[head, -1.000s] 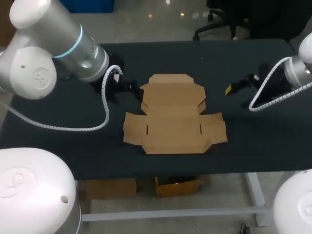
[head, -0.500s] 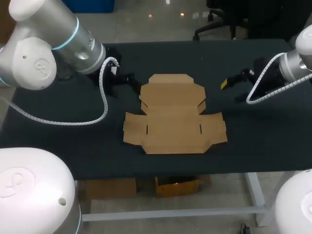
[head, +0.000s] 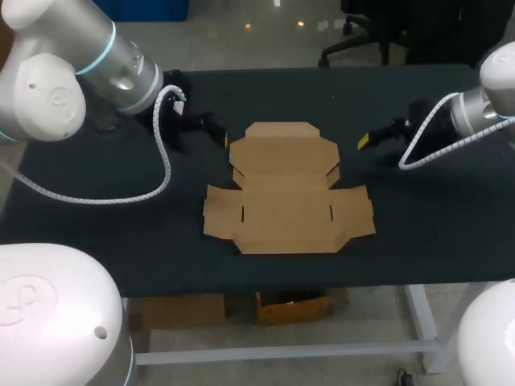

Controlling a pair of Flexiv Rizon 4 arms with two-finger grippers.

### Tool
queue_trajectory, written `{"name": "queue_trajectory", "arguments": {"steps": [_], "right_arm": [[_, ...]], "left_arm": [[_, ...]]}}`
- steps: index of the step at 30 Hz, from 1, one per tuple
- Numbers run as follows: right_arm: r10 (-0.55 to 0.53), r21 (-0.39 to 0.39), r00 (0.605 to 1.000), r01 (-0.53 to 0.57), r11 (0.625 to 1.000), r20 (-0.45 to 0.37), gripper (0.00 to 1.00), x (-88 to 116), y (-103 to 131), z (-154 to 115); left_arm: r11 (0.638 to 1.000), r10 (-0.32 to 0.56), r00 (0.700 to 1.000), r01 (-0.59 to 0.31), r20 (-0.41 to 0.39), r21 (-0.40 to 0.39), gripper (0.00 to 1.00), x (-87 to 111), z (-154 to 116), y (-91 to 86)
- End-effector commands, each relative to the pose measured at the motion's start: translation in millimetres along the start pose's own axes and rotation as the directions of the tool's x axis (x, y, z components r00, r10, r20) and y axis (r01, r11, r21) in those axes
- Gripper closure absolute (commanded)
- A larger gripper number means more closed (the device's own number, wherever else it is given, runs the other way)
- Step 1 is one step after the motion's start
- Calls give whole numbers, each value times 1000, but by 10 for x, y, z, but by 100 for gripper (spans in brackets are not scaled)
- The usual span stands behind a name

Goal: Assemble the packaging by folding the flat box into shape, placing the metal phone stand inside, and closing the box properly

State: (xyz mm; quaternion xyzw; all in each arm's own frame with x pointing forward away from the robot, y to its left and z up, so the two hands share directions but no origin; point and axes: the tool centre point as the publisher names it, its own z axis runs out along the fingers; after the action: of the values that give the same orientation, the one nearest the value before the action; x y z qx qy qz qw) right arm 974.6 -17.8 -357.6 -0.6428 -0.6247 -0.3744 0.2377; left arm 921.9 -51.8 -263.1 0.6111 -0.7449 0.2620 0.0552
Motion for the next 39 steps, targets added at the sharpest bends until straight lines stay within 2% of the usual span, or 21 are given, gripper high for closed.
{"name": "queue_trajectory", "arguments": {"steps": [1, 6, 17, 29, 39], "right_arm": [[2, 26, 999, -1, 1000, -39, 60, -54, 120, 96], [26, 45, 998, -24, 999, -50, 57, -43, 175, 196], [75, 73, 996, -71, 995, -47, 63, -91, 315, 382], [119, 74, 992, -116, 991, -38, 62, -106, 348, 513], [148, 82, 989, -146, 986, -19, 65, -153, 375, 648]], "left_arm": [[1000, 0, 1000, 0, -2, -3, 0, -28, 7, -60], [1000, 0, 1000, 0, -3, 6, 0, -53, 10, -126], [1000, 15, 1000, -14, -6, 20, 0, -61, 31, -265], [999, 21, 1000, -21, -12, 30, 0, -73, 35, -316], [999, 18, 1000, -18, -19, 36, 0, -118, 21, -304]]}}
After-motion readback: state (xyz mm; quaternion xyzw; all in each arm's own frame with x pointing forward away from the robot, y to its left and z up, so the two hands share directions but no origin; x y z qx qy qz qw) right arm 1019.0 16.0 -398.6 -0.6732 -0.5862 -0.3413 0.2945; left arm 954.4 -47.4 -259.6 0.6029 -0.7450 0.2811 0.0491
